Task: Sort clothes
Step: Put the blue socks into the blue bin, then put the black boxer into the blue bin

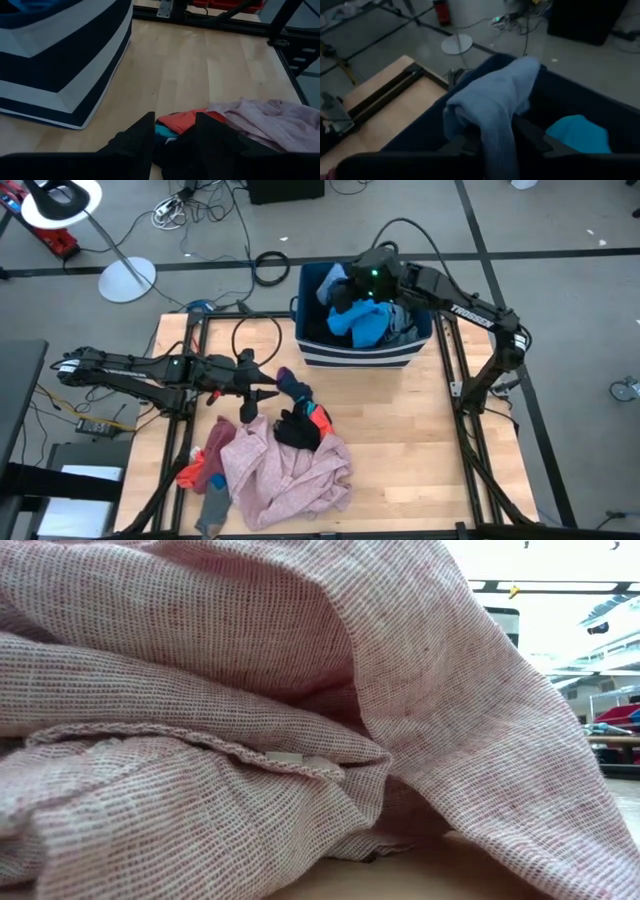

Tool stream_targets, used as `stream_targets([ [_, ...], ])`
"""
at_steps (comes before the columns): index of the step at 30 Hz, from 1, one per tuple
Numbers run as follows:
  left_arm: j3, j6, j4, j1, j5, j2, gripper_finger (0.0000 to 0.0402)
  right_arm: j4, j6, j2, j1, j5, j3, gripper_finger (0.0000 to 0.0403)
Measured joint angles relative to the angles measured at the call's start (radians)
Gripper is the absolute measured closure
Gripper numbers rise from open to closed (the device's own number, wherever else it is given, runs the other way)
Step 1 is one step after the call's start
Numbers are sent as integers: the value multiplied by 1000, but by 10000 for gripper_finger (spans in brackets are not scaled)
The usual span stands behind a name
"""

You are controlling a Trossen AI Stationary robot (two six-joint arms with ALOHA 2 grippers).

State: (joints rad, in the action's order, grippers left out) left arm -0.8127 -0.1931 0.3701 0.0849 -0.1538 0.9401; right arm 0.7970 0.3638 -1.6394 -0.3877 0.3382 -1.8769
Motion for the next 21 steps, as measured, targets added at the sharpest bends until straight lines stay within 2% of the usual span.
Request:
stream_targets([
  [9, 0, -21, 9, 0, 14, 0, 255, -2, 2, -7, -9, -20, 0, 222],
  [12, 0, -21, 19, 0, 14, 0, 255, 1, 4, 8, 7, -82, 0, 196],
  [17, 0, -21, 25, 0, 14, 0, 255, 6, 75, 45, 64, -243, -1, 181],
  [21, 0, -21, 26, 0, 9, -1, 255, 43, 100, 47, 165, -260, -1, 191],
])
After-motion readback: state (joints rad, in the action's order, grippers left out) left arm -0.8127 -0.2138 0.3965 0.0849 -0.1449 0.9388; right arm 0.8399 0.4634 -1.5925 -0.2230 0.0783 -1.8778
